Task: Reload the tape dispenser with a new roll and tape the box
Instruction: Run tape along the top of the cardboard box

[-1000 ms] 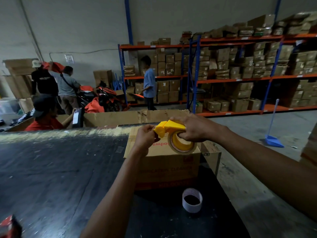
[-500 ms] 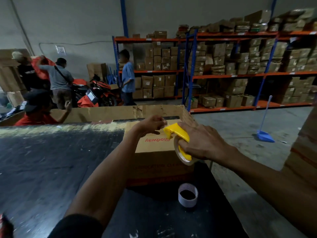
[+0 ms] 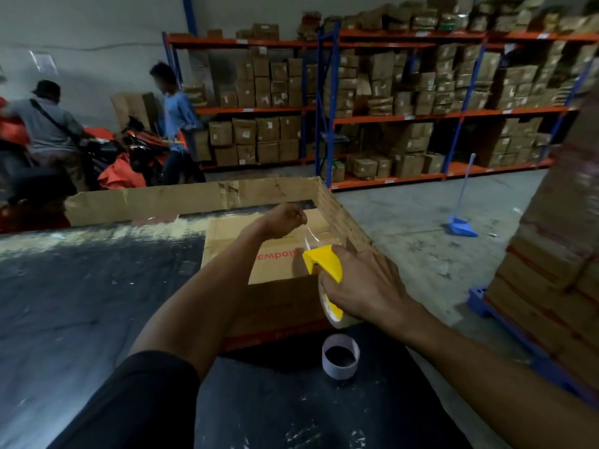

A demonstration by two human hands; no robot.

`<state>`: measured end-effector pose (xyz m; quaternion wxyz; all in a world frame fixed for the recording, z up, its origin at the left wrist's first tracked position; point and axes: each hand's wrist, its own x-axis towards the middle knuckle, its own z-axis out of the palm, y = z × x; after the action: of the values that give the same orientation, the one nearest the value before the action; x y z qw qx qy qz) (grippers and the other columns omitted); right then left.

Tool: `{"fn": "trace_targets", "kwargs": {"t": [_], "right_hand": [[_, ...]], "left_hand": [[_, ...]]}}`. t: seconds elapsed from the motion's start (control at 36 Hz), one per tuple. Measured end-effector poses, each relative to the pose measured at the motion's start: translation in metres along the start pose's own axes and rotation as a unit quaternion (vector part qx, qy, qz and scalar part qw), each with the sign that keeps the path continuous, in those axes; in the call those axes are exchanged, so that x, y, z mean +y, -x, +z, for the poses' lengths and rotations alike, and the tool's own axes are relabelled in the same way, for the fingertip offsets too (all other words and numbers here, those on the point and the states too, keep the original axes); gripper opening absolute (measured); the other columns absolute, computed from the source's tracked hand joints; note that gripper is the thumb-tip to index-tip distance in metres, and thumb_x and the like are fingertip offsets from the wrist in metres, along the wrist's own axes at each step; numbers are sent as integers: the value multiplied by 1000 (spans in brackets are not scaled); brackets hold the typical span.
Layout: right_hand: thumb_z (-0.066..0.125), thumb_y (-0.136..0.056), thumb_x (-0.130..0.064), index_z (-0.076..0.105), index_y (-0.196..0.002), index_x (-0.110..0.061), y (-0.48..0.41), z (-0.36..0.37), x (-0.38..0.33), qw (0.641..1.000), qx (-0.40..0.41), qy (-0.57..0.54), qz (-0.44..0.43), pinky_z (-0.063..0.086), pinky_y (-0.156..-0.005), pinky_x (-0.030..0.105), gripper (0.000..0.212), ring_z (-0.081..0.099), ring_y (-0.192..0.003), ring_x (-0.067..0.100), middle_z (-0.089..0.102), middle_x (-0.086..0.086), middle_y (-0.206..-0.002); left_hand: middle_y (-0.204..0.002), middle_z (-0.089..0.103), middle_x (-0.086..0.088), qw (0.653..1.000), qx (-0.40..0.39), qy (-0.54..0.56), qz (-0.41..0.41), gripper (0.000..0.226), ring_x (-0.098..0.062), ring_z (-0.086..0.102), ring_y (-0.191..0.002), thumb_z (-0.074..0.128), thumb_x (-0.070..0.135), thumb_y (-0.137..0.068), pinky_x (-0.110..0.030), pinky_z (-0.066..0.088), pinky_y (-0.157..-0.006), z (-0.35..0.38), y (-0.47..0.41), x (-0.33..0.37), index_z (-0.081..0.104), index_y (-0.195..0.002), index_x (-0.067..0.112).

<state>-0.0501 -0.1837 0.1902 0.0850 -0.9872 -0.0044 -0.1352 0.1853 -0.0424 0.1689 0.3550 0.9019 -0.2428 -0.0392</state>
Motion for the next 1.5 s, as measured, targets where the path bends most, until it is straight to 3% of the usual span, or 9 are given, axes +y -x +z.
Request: {"fn": "trace_targets", "kwargs": {"t": [0.25, 0.44, 0.86, 1.03, 1.11, 1.22, 1.28, 1.36, 1.5], "right_hand": [[55, -94, -49, 54, -141, -21, -51, 9, -7, 999, -35, -5, 36, 45, -86, 41, 54, 63, -110, 36, 69, 12, -117], [59, -93, -47, 48, -89, -19, -85, 18, -14, 995, -70, 22, 69, 32, -73, 34, 30, 44, -83, 25, 47, 4, -89], [60, -93, -50, 64, -109, -16, -119, 23, -12, 985, -154, 40, 63, 35, -83, 38, 38, 55, -119, 34, 61, 13, -123], [64, -89, -50, 57, -96, -19, -127, 23, -14, 981, -174, 67, 54, 34, -77, 36, 33, 51, -95, 30, 58, 9, -104], [64, -87, -50, 61, -99, -19, -130, 25, -12, 980, -174, 84, 54, 37, -74, 36, 34, 50, -89, 28, 58, 8, -100], [65, -86, -53, 66, -112, -18, -135, 26, -12, 978, -183, 85, 59, 37, -74, 37, 43, 48, -91, 29, 58, 10, -105], [65, -85, -52, 67, -115, -17, -137, 27, -13, 975, -198, 78, 63, 39, -74, 37, 46, 54, -96, 31, 64, 11, -114], [64, -86, -51, 66, -122, -16, -140, 27, -16, 972, -207, 81, 71, 40, -76, 37, 50, 60, -110, 34, 65, 13, -123], [63, -87, -51, 59, -133, -15, -138, 23, -15, 965, -235, 92, 76, 43, -79, 40, 58, 58, -116, 35, 61, 13, -131]], "left_hand": [[-86, 64, 3, 990, 96, -97, 26, 15, -25, 63, -88, 60, 34, -101, -44, 47, -87, 23, -42, -29, 68, -101, 21], [-86, 61, 6, 993, 87, -74, 20, 15, -22, 63, -94, 62, 37, -99, -44, 40, -94, 36, -69, -51, 71, -101, 25], [-105, 74, -5, 987, 105, -121, 5, 22, -29, 60, -111, 56, 38, -99, -47, 33, -95, 58, -72, -72, 57, -115, 23], [-112, 72, -9, 963, 222, -94, -124, 27, -31, 62, -111, 63, 39, -96, -48, 37, -100, 51, -70, -78, 53, -110, 18], [-110, 68, -4, 964, 258, -30, -53, 15, -24, 64, -101, 63, 31, -98, -49, 51, -96, 47, -62, -78, 59, -107, 20], [-125, 68, -12, 986, 67, -77, 131, 24, -28, 65, -115, 56, 17, -102, -46, 53, -101, 43, -38, -66, 68, -122, 11], [-152, 53, -12, 983, -67, -132, 109, 40, -31, 48, -141, 44, 27, -108, -50, 37, -117, 46, -28, -62, 54, -146, 16], [-173, 12, 0, 960, -119, -248, 49, 58, -26, 5, -160, 31, 40, -110, -51, 5, -128, 55, -22, -62, 17, -164, 24], [-174, 0, 4, 945, -144, -291, 21, 64, -24, -3, -161, 27, 48, -109, -50, 0, -129, 55, -23, -55, 4, -165, 27]]}}
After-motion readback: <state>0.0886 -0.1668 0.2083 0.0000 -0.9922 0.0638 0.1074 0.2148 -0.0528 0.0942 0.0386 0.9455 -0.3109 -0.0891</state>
